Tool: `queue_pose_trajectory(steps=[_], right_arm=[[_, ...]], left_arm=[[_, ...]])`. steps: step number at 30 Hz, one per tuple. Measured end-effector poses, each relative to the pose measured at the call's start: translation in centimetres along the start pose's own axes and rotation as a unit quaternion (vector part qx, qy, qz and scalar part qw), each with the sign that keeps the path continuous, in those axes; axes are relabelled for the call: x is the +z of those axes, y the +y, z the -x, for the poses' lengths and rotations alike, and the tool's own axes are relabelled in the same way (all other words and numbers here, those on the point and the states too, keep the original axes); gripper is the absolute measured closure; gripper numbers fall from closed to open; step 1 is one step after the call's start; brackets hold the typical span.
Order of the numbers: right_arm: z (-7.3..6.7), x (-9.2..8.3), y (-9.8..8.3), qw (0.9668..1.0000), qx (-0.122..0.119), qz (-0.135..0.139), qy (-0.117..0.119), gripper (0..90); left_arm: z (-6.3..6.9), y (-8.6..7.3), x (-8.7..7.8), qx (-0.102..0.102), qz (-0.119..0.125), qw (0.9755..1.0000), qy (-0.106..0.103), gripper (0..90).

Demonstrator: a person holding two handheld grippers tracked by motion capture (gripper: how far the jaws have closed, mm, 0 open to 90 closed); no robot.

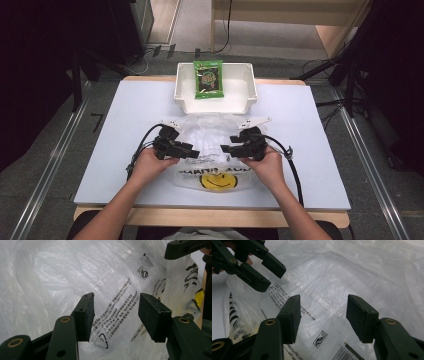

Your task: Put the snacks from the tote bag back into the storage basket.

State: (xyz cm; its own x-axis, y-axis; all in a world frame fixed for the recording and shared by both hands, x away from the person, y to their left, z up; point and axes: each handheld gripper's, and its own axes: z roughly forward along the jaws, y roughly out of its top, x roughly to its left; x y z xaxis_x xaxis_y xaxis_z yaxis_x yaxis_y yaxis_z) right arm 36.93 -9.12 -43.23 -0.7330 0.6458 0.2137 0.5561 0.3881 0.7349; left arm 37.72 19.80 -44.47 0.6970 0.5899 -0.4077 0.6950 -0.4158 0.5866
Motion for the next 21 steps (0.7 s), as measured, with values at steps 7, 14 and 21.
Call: queue_pose_trajectory(steps=[7,14,21], right_arm=[[-0.1,0.7,-0.2,0.9999,-0.003,-0.008,0.005,46.9],[-0.1,1.1,-0.4,0.9998,-0.003,-0.017,0.005,46.9],[0.2,1.1,-0.4,0.9998,0.000,-0.019,0.003,46.9]], left_arm=[[0.0,0.0,0.1,0.001,-0.001,1.0000,0.000,47.9],[0.1,0.0,0.1,0.003,-0.002,1.0000,0.000,47.9],[0.0,0.0,0.1,0.001,-0.001,1.0000,-0.001,47.7]])
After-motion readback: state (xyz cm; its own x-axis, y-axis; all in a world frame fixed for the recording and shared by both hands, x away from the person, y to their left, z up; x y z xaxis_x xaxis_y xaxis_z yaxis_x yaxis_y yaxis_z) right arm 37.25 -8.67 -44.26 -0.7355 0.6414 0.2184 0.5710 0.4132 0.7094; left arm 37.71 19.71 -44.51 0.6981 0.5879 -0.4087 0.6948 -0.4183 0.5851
